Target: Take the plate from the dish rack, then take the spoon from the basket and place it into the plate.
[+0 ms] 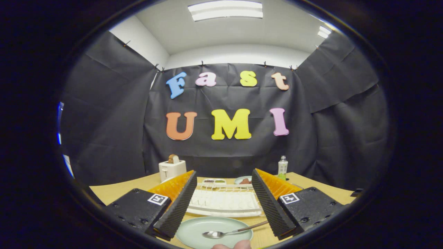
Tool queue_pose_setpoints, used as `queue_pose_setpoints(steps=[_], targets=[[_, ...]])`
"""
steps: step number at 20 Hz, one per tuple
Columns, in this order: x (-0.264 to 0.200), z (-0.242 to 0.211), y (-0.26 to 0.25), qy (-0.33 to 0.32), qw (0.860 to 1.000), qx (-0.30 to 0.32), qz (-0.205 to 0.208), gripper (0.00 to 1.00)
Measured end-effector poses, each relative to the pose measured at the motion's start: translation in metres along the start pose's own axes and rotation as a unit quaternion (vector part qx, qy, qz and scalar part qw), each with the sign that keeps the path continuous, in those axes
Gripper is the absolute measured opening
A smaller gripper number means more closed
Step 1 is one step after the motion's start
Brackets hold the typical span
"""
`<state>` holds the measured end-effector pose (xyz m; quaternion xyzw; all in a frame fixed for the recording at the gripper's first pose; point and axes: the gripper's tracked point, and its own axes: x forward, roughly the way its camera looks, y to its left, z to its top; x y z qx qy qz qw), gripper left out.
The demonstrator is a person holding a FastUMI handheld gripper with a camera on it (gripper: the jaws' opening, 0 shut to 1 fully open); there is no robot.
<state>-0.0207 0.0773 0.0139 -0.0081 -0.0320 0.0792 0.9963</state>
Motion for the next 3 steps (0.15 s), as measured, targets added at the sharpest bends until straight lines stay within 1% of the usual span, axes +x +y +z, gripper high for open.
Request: queue_pose_setpoints(steps=[3], targets=[[0.0012, -0.0039, -0.0043, 0.004, 1.0, 0.017, -0.002, 1.0]])
